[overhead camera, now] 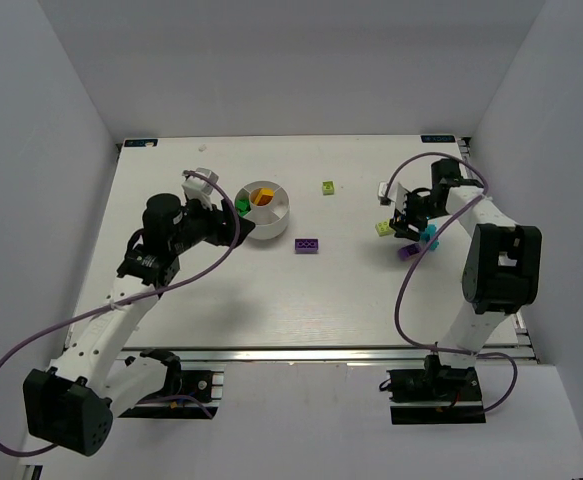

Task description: Sort the legos into containers by color

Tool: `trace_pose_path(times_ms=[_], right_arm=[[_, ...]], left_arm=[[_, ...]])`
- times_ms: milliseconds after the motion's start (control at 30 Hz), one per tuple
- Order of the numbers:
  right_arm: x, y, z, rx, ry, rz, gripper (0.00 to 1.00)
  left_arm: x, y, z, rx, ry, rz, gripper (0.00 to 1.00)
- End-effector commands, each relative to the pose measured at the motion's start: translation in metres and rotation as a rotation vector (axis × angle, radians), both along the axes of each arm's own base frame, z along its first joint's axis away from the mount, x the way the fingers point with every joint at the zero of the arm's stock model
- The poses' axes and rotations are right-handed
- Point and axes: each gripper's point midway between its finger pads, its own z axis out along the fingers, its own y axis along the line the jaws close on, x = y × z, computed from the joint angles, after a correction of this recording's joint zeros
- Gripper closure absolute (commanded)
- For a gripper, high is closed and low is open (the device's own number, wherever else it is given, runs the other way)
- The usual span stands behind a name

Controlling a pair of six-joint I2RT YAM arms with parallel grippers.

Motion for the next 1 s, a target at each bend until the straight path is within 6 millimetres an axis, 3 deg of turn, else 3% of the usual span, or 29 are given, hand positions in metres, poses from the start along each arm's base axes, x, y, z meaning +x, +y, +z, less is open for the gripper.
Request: trace_pose_path(times_ms=[0, 167, 200, 233, 367, 433, 633, 733, 800, 833, 867, 967], right_arm=[[0.023, -0.003, 0.021, 0.001, -0.036, -0.068, 0.30], [0.000, 0.020, 0.054, 0.264, 0.193, -0.401, 0.28], [0.002, 0.014, 0.042, 0.261, 0.162, -0.478, 0.26], [-0.001, 0.013, 0.059, 0.301, 0.116, -0.554, 0.25], [-0.002, -0.014, 0.070, 0.283, -0.070, -0.687, 0.11], [-0.009, -0.022, 0.072, 0.248, -0.089, -0.694, 0.11], [-0.027, -0.024, 0.076, 0.206, -0.092, -0.565, 0.11], [-0.037, -0.013, 0.075, 0.215, -0.100, -0.407, 0.11], [-0.063, 0.007, 0.066, 0.249, -0.063, -0.207, 0.13], [-0.068, 0.009, 0.064, 0.176, -0.178, 0.008, 0.14], [-0.089, 0.015, 0.052, 0.177, -0.140, 0.104, 0.14], [-0.090, 0.018, 0.040, 0.083, -0.256, 0.347, 0.14]], left_arm=[[0.001, -0.001, 0.000, 0.016, -0.014, -0.011, 0.14], [-0.004, -0.002, 0.009, 0.007, -0.063, -0.033, 0.13], [-0.005, -0.002, 0.009, 0.007, -0.069, -0.037, 0.13], [-0.006, -0.002, 0.010, 0.006, -0.074, -0.040, 0.13], [-0.006, -0.004, 0.003, 0.004, -0.075, -0.051, 0.13], [-0.006, -0.007, -0.001, 0.000, -0.067, -0.073, 0.13], [-0.014, -0.019, 0.002, -0.055, -0.071, -0.142, 0.12], [-0.019, -0.023, -0.001, -0.052, -0.070, -0.172, 0.12], [-0.019, -0.023, -0.002, -0.042, -0.071, -0.177, 0.12], [-0.018, -0.023, -0.002, -0.037, -0.075, -0.180, 0.12], [-0.018, -0.022, -0.004, -0.026, -0.071, -0.179, 0.12], [-0.018, -0.020, 0.000, -0.023, -0.077, -0.168, 0.12]])
